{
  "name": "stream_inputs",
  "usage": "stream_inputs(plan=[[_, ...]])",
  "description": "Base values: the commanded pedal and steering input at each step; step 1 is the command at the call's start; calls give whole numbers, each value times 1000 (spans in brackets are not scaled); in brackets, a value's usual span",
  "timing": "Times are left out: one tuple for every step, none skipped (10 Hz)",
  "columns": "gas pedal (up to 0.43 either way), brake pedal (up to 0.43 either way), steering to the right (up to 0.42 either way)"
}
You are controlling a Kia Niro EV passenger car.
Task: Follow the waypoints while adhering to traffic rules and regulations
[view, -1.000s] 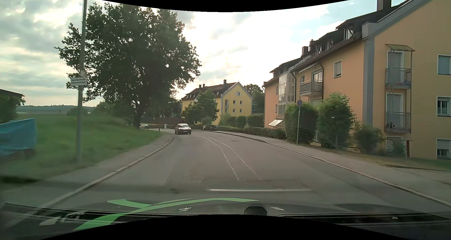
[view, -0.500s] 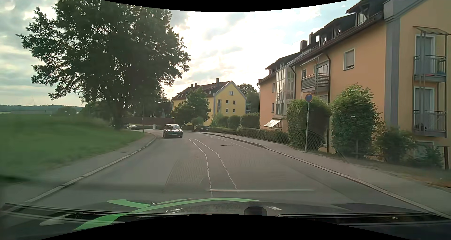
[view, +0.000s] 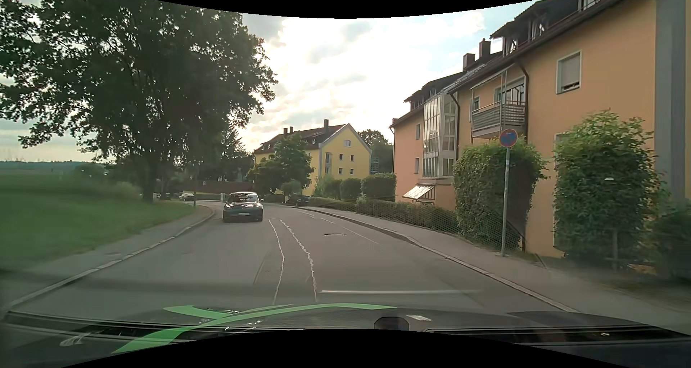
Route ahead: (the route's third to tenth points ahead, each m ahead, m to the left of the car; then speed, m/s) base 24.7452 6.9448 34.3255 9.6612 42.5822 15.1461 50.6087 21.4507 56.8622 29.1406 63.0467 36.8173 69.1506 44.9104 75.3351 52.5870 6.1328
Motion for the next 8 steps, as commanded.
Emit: stream_inputs(plan=[[130,0,-20],[67,0,-41],[39,0,-62],[39,0,-77],[39,0,-93],[39,0,-112],[39,0,-124],[67,0,-125]])
